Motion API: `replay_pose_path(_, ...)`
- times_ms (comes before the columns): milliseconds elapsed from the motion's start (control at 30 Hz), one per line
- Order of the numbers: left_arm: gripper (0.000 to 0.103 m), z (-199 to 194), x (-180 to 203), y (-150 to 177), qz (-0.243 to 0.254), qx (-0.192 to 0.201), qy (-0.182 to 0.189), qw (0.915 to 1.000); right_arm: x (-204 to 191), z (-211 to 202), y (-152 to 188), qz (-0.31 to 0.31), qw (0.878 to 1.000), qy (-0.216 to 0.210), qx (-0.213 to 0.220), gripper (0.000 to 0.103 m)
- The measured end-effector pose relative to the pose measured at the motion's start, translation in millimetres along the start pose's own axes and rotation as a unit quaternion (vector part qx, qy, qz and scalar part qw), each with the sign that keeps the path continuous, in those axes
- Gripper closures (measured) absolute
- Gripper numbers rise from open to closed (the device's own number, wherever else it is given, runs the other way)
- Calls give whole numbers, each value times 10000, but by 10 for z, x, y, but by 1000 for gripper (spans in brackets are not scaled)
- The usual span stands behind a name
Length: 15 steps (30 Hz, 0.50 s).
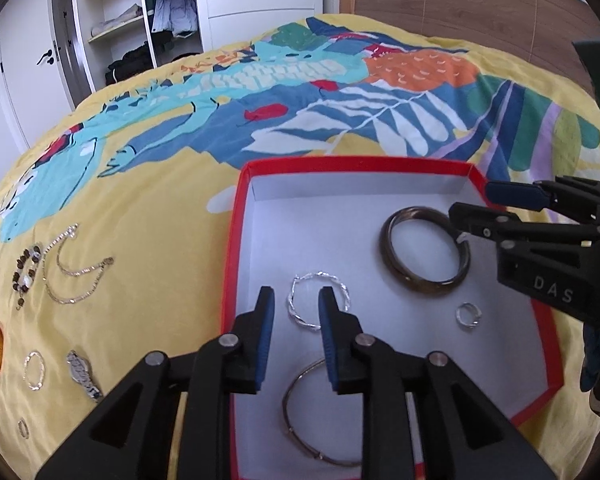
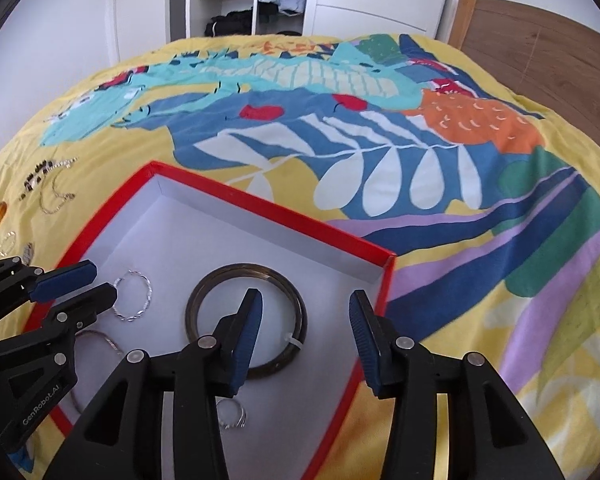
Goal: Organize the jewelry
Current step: 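Open the left gripper to release the hoop while the right gripper releases the brown bangle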
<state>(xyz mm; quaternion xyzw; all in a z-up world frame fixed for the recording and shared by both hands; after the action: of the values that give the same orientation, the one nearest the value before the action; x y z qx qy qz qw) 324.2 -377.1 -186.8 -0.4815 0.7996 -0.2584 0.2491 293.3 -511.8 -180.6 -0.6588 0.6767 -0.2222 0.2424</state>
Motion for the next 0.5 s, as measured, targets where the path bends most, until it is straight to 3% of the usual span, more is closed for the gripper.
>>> replay_pose_path(500,80,-661,-418,-52,-238,218,-111,9994,-128,-722,77,276,9991,66,305,55)
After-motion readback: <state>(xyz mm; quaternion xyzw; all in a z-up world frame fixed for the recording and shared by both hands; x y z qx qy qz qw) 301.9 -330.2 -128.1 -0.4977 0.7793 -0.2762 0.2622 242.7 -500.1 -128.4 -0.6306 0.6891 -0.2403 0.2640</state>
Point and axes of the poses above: each gripper's, at about its wrist camera, not at the fingertips, and z roughly the way its jaws point, x to its right, y to its underside, the point moved 10 cm from there along z, roughly the way its jaws point, and after that the axes turned 9 degrees about -y, right-handed, at the moved point
